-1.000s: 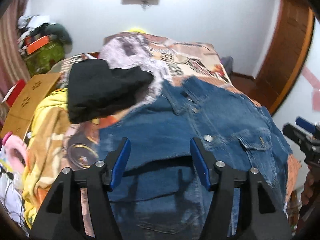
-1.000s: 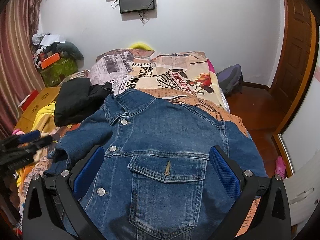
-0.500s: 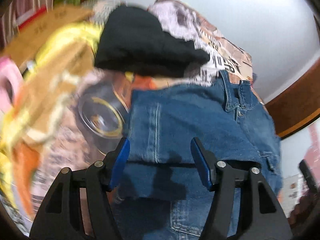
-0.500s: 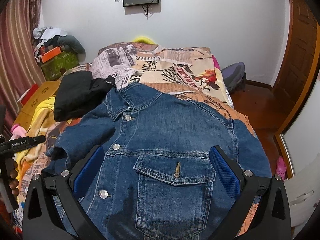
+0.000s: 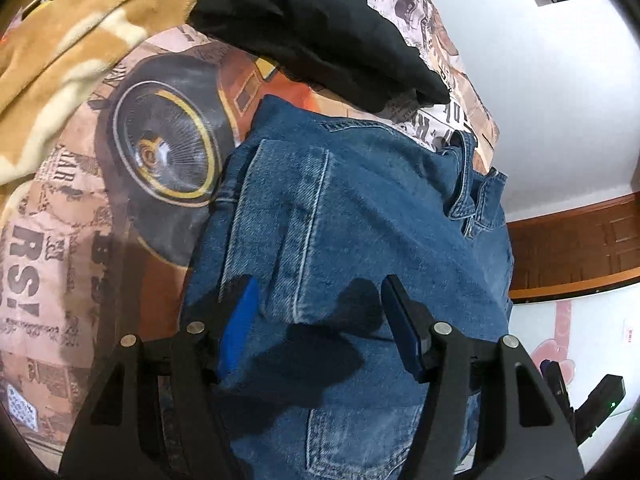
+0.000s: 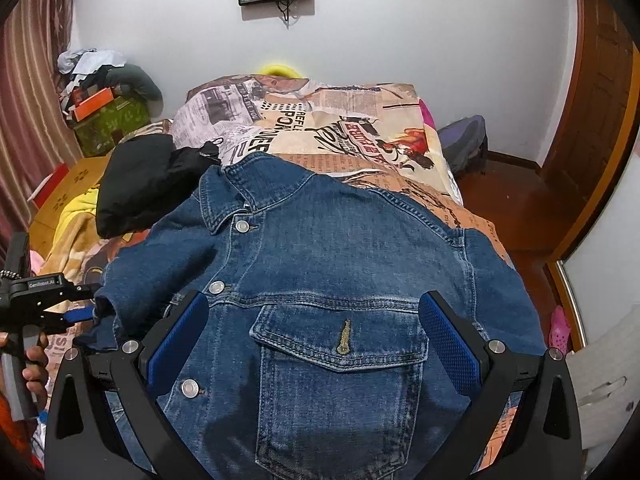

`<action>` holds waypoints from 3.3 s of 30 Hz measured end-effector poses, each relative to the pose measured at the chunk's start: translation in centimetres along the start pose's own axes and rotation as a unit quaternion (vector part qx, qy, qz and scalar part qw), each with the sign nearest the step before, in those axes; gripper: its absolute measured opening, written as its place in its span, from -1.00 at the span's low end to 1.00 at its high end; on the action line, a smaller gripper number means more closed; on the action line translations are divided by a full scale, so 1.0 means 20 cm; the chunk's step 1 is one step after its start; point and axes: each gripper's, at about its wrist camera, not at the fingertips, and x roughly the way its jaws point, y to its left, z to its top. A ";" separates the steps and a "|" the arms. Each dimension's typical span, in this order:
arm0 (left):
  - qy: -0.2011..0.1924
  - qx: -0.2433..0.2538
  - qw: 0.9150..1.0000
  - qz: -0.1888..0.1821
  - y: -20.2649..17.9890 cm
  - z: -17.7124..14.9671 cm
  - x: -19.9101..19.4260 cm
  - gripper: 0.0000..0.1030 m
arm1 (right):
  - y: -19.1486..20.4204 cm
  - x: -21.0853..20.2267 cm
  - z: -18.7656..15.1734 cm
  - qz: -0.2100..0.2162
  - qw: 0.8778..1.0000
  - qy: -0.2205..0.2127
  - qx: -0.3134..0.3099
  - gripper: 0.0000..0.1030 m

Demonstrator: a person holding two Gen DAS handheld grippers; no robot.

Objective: Fold large clothes
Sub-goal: 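Lay the sleeve cuff onto the jacket and open the left tool, then grasp the other jacket sleeve with the right tool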

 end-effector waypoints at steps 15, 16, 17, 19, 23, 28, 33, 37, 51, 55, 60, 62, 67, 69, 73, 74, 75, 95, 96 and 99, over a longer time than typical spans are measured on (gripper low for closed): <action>-0.004 -0.066 0.997 -0.041 0.06 -0.01 0.07 0.21 | -0.02 -0.01 -0.02 0.005 1.000 -0.001 0.003 1.00; -0.010 -0.068 0.997 -0.036 0.06 0.01 0.09 0.21 | -0.03 -0.02 -0.02 0.002 1.000 -0.002 0.003 1.00; -0.014 -0.067 0.997 -0.029 0.05 0.02 0.10 0.18 | -0.03 -0.02 -0.02 0.001 1.000 -0.003 0.005 1.00; -0.030 -0.056 0.998 -0.001 0.02 0.04 0.10 -0.14 | -0.05 -0.03 -0.02 -0.001 1.000 -0.004 0.009 1.00; -0.073 0.024 0.994 0.076 -0.15 0.06 0.06 -0.71 | -0.11 -0.05 -0.02 -0.002 1.000 -0.012 0.026 1.00; -0.137 0.142 0.977 0.086 -0.48 0.01 -0.08 -0.73 | -0.17 -0.08 -0.02 -0.008 0.999 -0.024 0.034 1.00; -0.166 0.223 0.959 0.047 -0.84 -0.04 -0.16 -0.73 | -0.23 -0.12 -0.01 -0.016 0.998 -0.038 0.038 1.00; -0.157 0.281 0.947 -0.005 -1.15 -0.11 -0.15 -0.74 | -0.29 -0.17 -0.01 -0.023 0.997 -0.050 0.046 1.00; -0.024 0.399 0.916 -0.035 -1.60 -0.54 0.26 -0.75 | -0.49 -0.24 -0.06 -0.062 0.995 -0.053 0.064 1.00; 0.019 0.413 0.910 -0.024 -1.59 -0.65 0.38 -0.75 | -0.55 -0.24 -0.09 -0.070 0.994 -0.043 0.076 1.00; 0.022 0.461 0.887 -0.002 -1.61 -0.81 0.41 -0.69 | -0.64 -0.22 -0.15 -0.078 0.992 -0.023 0.098 1.00; 0.019 0.475 0.880 0.009 -1.62 -0.84 0.42 -0.66 | -0.67 -0.22 -0.17 -0.080 0.991 -0.016 0.106 1.00; 0.024 0.479 0.877 0.005 -1.62 -0.87 0.39 -0.35 | -0.71 -0.23 -0.19 -0.086 0.990 -0.012 0.114 1.00; 0.021 0.488 0.873 0.002 -1.62 -0.89 0.37 -0.23 | -0.73 -0.24 -0.20 -0.086 0.989 -0.012 0.118 1.00; -0.008 0.510 0.860 0.005 -1.65 -0.93 0.28 -0.19 | -0.75 -0.25 -0.20 -0.083 0.989 -0.014 0.125 1.00; -0.014 0.511 0.859 0.005 -1.65 -0.93 0.26 -0.14 | -0.75 -0.24 -0.19 -0.082 0.988 -0.015 0.126 1.00; -0.023 0.512 0.859 0.005 -1.65 -0.93 0.23 -0.09 | -0.75 -0.25 -0.19 -0.082 0.988 -0.016 0.127 1.00; -0.129 0.426 0.888 0.113 -1.28 -0.50 0.04 0.16 | -1.14 -0.16 -0.34 -0.046 0.963 0.033 0.262 1.00; -0.128 0.418 0.891 0.121 -1.24 -0.48 0.05 0.16 | -1.17 -0.14 -0.36 -0.043 0.960 0.038 0.275 1.00; -0.127 0.403 0.896 0.136 -1.16 -0.44 0.06 0.16 | -1.24 -0.09 -0.42 -0.026 0.947 0.056 0.315 0.98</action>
